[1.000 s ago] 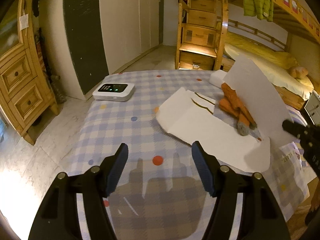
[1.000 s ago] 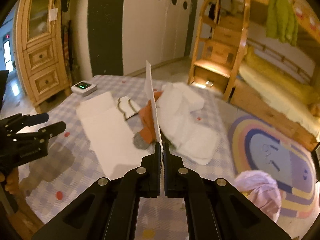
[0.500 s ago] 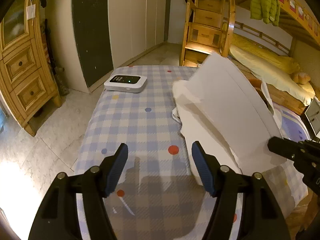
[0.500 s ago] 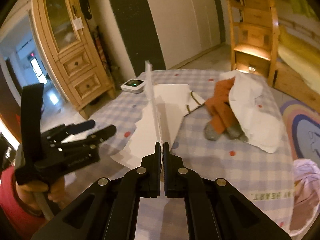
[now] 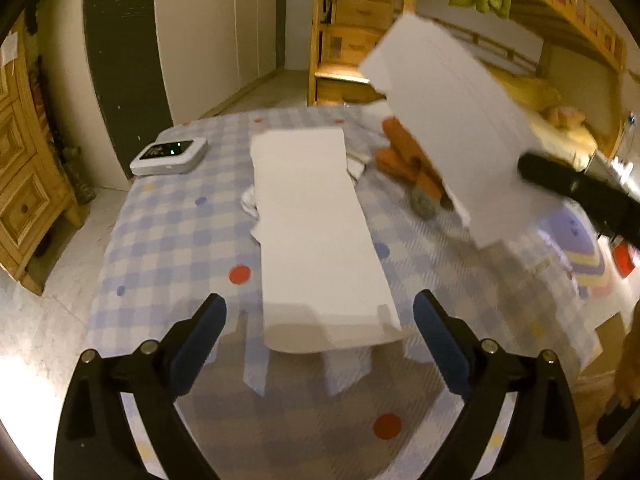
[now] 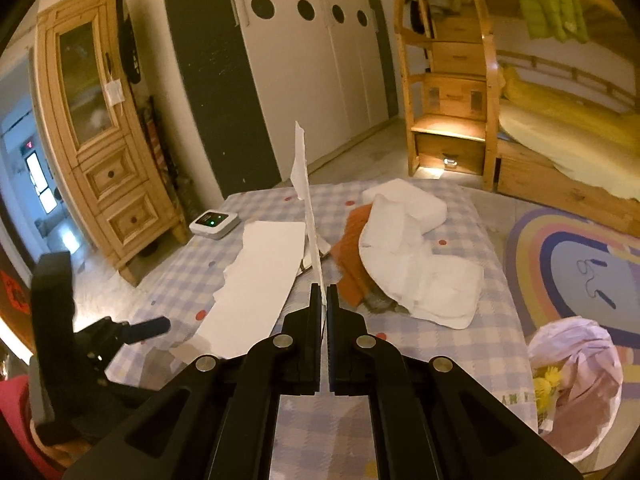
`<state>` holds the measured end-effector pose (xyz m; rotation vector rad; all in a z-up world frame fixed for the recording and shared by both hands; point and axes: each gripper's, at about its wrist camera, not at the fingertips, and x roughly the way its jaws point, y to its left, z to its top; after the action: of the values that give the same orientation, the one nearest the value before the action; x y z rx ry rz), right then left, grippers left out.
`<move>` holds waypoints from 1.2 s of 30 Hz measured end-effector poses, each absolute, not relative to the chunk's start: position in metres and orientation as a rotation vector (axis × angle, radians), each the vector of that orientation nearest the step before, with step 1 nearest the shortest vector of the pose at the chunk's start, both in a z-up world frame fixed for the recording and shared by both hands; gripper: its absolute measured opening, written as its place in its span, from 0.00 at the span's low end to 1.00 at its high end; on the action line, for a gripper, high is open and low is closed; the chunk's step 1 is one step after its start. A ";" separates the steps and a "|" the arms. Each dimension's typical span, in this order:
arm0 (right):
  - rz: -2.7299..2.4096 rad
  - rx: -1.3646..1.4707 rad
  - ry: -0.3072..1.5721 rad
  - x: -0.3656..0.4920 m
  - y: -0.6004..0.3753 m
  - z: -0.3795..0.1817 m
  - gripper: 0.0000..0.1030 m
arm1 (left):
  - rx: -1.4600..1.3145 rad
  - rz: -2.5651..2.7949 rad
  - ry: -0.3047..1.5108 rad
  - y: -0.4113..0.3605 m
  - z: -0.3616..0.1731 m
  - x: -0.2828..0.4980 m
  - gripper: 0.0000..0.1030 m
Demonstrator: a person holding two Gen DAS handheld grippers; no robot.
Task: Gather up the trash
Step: 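Grasp a folded white paper sheet with the left tool while the right tool holds its paper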
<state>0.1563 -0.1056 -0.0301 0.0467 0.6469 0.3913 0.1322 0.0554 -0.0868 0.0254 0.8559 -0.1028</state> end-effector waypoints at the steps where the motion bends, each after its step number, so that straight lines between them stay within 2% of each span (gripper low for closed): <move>1: 0.392 0.044 0.646 0.157 -0.105 -0.030 0.02 | 0.025 -0.098 0.865 0.054 -0.089 0.132 0.89; 14: 0.398 0.028 0.643 0.155 -0.105 -0.029 0.02 | 0.049 -0.060 0.889 0.043 -0.105 0.128 0.89; 20: 0.399 0.022 0.647 0.155 -0.105 -0.030 0.02 | 0.040 -0.033 0.871 0.047 -0.102 0.127 0.69; 22: 0.398 0.022 0.647 0.155 -0.105 -0.031 0.02 | 0.018 -0.034 0.871 0.052 -0.100 0.128 0.66; 29: 0.400 0.021 0.646 0.155 -0.105 -0.030 0.02 | -0.038 -0.020 0.848 0.065 -0.091 0.127 0.66; 36: 0.399 0.031 0.623 0.153 -0.108 -0.029 0.02 | -0.068 0.006 0.712 0.077 -0.064 0.120 0.66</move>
<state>0.1532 -0.1083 -0.0285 0.0308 0.6231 0.3987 0.1199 0.0766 -0.0641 -0.0683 0.7117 0.0056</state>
